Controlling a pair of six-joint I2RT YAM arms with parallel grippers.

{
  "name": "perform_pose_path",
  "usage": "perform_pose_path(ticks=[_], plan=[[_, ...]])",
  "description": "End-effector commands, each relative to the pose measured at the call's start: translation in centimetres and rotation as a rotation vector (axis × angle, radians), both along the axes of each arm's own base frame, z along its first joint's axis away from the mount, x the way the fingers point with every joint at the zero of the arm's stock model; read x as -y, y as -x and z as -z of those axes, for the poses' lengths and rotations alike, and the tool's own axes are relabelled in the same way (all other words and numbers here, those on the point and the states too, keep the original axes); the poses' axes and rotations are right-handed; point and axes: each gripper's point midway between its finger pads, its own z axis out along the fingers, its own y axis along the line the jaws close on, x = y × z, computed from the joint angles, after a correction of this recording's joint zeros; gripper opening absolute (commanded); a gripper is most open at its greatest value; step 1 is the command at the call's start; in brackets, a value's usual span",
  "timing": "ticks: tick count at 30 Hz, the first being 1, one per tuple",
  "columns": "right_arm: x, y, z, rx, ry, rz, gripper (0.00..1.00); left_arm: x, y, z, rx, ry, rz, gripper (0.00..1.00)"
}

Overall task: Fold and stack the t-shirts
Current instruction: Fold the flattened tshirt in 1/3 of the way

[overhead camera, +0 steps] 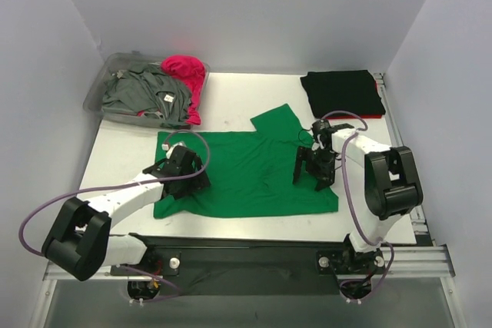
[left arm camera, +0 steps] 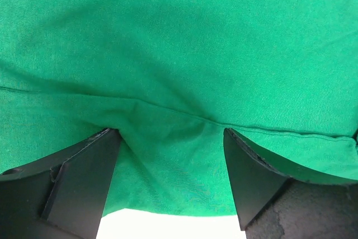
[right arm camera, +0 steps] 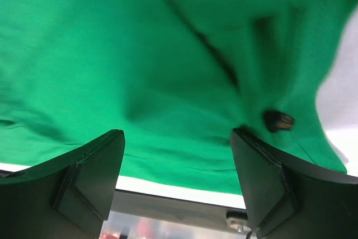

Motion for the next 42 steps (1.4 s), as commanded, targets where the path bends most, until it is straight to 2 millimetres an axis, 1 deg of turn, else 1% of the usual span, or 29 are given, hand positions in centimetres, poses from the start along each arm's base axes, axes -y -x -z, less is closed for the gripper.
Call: perform_pose_path(ticks=[1, 3, 4, 6, 7, 11, 14, 17, 18, 23, 29, 32, 33, 35, 36, 37, 38, 40, 41, 42], plan=[[1.4, 2.6, 1.0, -0.091, 0.029, 0.032, 0.79, -0.7, 1.8, 2.0, -0.067, -0.006, -0.014, 0.86], [1.8, 3.3, 1.1, -0.115, 0.016, 0.077, 0.79, -1.0, 2.3, 1.9, -0.072, -0.007, -0.029, 0.87], [2.0, 4.4, 1.4, -0.15, 0.016, 0.106, 0.79, -1.2, 2.7, 1.9, -0.084, -0.011, -0.035, 0.87], [2.3, 5.3, 1.3, -0.169, 0.003, 0.145, 0.79, -1.6, 3.4, 1.9, -0.095, -0.015, -0.043, 0.87], [2.6, 6.2, 1.5, -0.192, 0.009, 0.156, 0.79, -1.8, 3.9, 2.0, -0.11, -0.02, -0.048, 0.87], [3.2, 7.7, 1.2, -0.219, 0.014, 0.193, 0.79, -2.4, 5.3, 2.0, -0.119, -0.019, -0.06, 0.87], [3.5, 8.6, 1.1, -0.234, 0.014, 0.213, 0.79, -2.7, 6.5, 2.5, -0.143, -0.013, -0.064, 0.87], [3.8, 9.2, 1.0, -0.242, 0.024, 0.219, 0.79, -2.7, 7.6, 2.7, -0.156, 0.006, -0.074, 0.87], [3.8, 9.3, 0.9, -0.239, 0.024, 0.22, 0.79, -2.6, 7.7, 2.4, -0.148, 0.017, -0.072, 0.87], [4.0, 9.9, 0.8, -0.246, 0.036, 0.223, 0.79, -3.0, 9.5, 2.7, -0.176, 0.023, -0.1, 0.87], [4.3, 10.1, 0.4, -0.232, 0.048, 0.227, 0.79, -2.8, 10.4, 1.8, -0.159, 0.053, -0.118, 0.87], [4.1, 9.6, -0.4, -0.202, 0.037, 0.229, 0.79, -2.5, 10.2, 0.8, -0.14, 0.056, -0.102, 0.87], [4.1, 9.6, -0.8, -0.197, 0.038, 0.228, 0.79, -2.4, 9.9, -0.2, -0.128, 0.06, -0.098, 0.87], [4.1, 8.7, -2.0, -0.149, 0.027, 0.229, 0.79, -2.3, 9.5, -1.4, -0.104, 0.058, -0.087, 0.87], [4.0, 8.4, -2.5, -0.131, 0.023, 0.228, 0.79, -2.2, 9.3, -2.2, -0.092, 0.059, -0.083, 0.87], [4.0, 7.9, -3.4, -0.111, 0.023, 0.227, 0.79, -1.9, 8.4, -3.7, -0.051, 0.069, -0.077, 0.87], [4.0, 7.5, -4.0, -0.09, 0.025, 0.225, 0.79, -1.8, 7.9, -4.8, -0.026, 0.075, -0.077, 0.87], [4.1, 7.1, -5.5, -0.051, 0.032, 0.219, 0.79, -1.8, 7.3, -6.1, 0.005, 0.064, -0.061, 0.87], [4.2, 6.0, -6.7, -0.008, 0.03, 0.22, 0.79, -1.5, 6.5, -7.8, 0.041, 0.075, -0.055, 0.88], [4.2, 5.7, -7.7, 0.012, 0.032, 0.221, 0.79, -1.5, 6.3, -8.4, 0.052, 0.068, -0.049, 0.88]])
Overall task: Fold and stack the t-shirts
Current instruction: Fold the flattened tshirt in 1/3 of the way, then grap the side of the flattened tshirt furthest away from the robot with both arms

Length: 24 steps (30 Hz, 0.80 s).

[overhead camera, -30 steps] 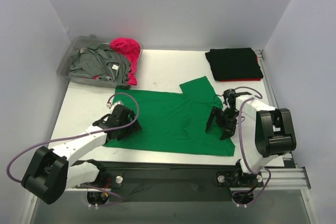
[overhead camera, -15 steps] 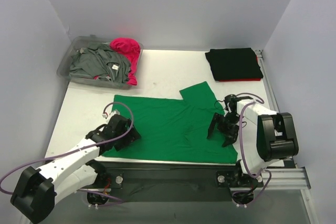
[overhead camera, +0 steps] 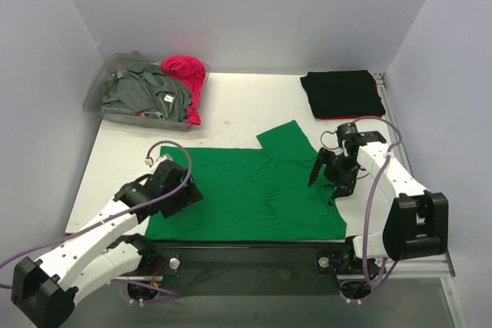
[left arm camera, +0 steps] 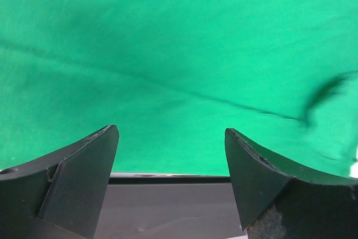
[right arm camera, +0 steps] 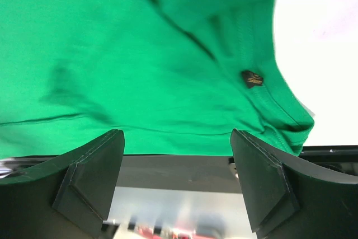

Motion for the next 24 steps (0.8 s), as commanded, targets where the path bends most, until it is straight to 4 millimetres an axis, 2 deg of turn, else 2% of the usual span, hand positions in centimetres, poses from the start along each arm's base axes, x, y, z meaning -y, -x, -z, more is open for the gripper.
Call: perform_pose_path(ticks=[1, 3, 5, 7, 9, 10, 11, 13, 14, 16, 17, 18, 19, 20, 21, 22, 23, 24], plan=[[0.5, -0.5, -3.8, 0.056, 0.036, -0.001, 0.79, 0.0, -2.1, -4.5, 0.117, -0.027, 0.036, 0.89], [0.4, -2.3, -5.9, 0.135, 0.037, -0.002, 0.79, 0.3, -2.9, -5.9, 0.149, -0.028, 0.053, 0.9], [0.3, -3.7, -7.5, 0.198, 0.04, -0.018, 0.79, 0.3, -3.6, -6.5, 0.171, -0.045, 0.084, 0.91], [0.5, -6.3, -9.4, 0.274, 0.069, -0.031, 0.79, 0.1, -4.3, -6.6, 0.179, -0.046, 0.101, 0.92], [0.6, -8.0, -9.6, 0.279, 0.102, -0.073, 0.79, -0.1, -5.0, -6.2, 0.178, -0.031, 0.096, 0.92], [0.5, -9.7, -11.1, 0.327, 0.103, -0.079, 0.79, -0.6, -5.4, -6.0, 0.168, -0.012, 0.085, 0.91], [0.4, -10.8, -10.4, 0.303, 0.109, -0.091, 0.79, -1.0, -5.8, -5.7, 0.16, 0.0, 0.069, 0.91], [0.1, -13.6, -11.5, 0.352, 0.109, -0.104, 0.78, -1.4, -6.7, -5.7, 0.174, 0.013, 0.065, 0.89], [-0.1, -14.9, -10.4, 0.325, 0.119, -0.128, 0.78, -2.0, -7.3, -5.5, 0.177, 0.002, 0.043, 0.88], [-0.3, -17.2, -9.7, 0.336, 0.125, -0.148, 0.77, -2.6, -8.7, -5.8, 0.218, -0.024, 0.036, 0.87], [-0.6, -19.2, -10.6, 0.376, 0.123, -0.153, 0.75, -2.8, -9.3, -5.3, 0.201, -0.038, 0.031, 0.87], [-0.7, -20.4, -8.6, 0.335, 0.127, -0.177, 0.74, -3.3, -9.9, -5.2, 0.197, -0.045, 0.013, 0.86], [-1.1, -21.6, -8.3, 0.339, 0.123, -0.189, 0.72, -3.4, -10.4, -5.2, 0.192, -0.051, 0.007, 0.86], [-1.3, -23.3, -8.9, 0.376, 0.123, -0.198, 0.7, -3.4, -11.0, -4.9, 0.177, -0.059, 0.005, 0.86], [-1.4, -24.5, -7.0, 0.345, 0.126, -0.205, 0.69, -3.5, -11.8, -4.9, 0.189, -0.061, -0.002, 0.85], [-1.6, -25.3, -6.4, 0.347, 0.128, -0.22, 0.68, -3.6, -12.3, -4.7, 0.19, -0.063, -0.004, 0.84], [-1.7, -26.1, -4.4, 0.312, 0.13, -0.224, 0.66, -3.6, -12.8, -4.2, 0.174, -0.064, -0.008, 0.82], [-1.9, -27.5, -5.0, 0.349, 0.128, -0.226, 0.66, -3.7, -13.6, -4.2, 0.183, -0.061, -0.018, 0.8]])
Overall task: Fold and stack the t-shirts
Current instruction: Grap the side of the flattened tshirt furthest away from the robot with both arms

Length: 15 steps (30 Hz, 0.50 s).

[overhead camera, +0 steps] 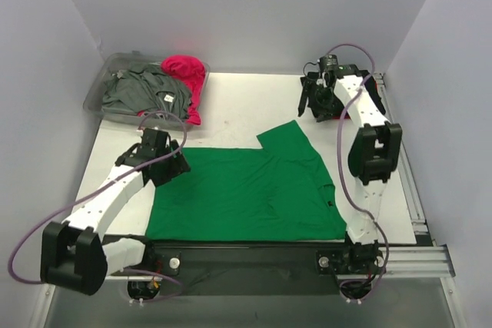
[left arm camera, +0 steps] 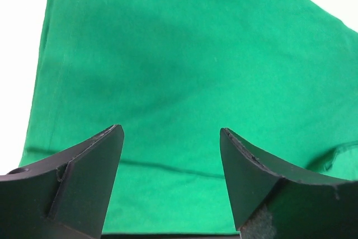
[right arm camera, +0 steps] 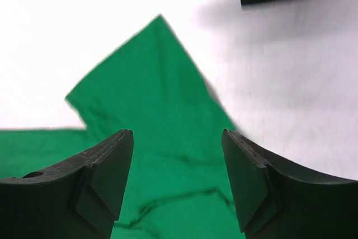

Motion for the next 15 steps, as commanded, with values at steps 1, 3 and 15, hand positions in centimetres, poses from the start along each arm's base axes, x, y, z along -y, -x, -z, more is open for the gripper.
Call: perform_pose_path(ticks=[1, 3, 15], plan=[[-0.3, -2.2, 1.2, 0.003, 0.028, -0.056, 0.64, 0.3, -4.2, -2.1, 0.114, 0.017, 0.012, 0.8], [-0.9, -3.7, 2.4, 0.01, 0.025, -0.078, 0.63, 0.2, -5.1, -1.8, 0.095, 0.008, 0.001, 0.77], [-3.5, -6.1, 7.2, 0.002, 0.023, -0.162, 0.58, 0.1, -6.5, -0.3, 0.007, -0.023, 0.001, 0.75]])
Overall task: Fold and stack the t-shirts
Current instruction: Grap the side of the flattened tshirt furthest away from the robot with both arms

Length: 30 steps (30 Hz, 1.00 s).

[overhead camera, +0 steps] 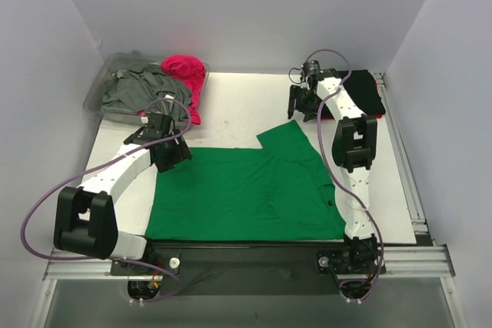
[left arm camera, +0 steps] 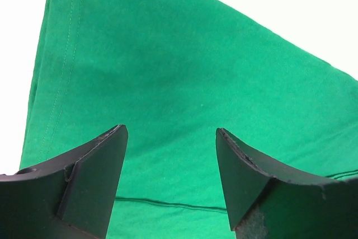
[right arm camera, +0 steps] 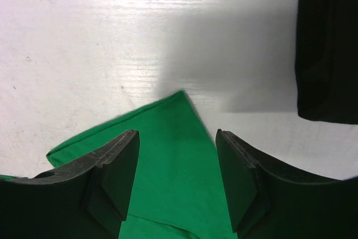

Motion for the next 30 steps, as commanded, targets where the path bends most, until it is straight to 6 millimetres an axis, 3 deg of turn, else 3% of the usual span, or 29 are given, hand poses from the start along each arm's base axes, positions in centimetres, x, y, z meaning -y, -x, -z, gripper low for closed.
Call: perform_pose_path(ticks=[1, 12, 24, 30], plan=[[-1.1, -0.3, -0.4, 0.018, 0.0, -0.048, 0.57, 0.0, -1.6, -1.3, 0.037, 0.0, 0.016, 0.74], [-1.2, -0.4, 1.7, -0.004, 0.032, -0.067, 0.55, -0.1, -1.7, -1.0, 0.021, 0.002, 0.007, 0.73], [-0.6, 0.0, 3.4, -0.036, 0.071, -0.057, 0.45, -1.0, -1.9, -0.7, 0.019, -0.017, 0.0, 0.73], [-0.3, 0.2, 3.7, -0.043, 0.091, -0.065, 0.21, -2.6, -2.7, -0.7, 0.025, -0.06, -0.008, 0.72]])
